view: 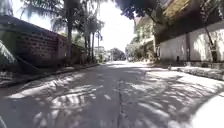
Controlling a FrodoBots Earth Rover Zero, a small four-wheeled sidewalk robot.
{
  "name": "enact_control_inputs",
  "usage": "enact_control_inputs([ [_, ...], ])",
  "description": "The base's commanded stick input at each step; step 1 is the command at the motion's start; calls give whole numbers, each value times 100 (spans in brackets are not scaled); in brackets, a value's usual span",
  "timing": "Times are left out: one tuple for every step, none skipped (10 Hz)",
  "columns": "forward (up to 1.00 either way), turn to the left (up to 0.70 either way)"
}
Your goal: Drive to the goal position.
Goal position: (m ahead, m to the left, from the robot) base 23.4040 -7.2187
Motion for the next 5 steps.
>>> enact_control_inputs([
  [85,-34],
  [85,-34],
  [85,0],
  [85,0],
  [85,0],
])
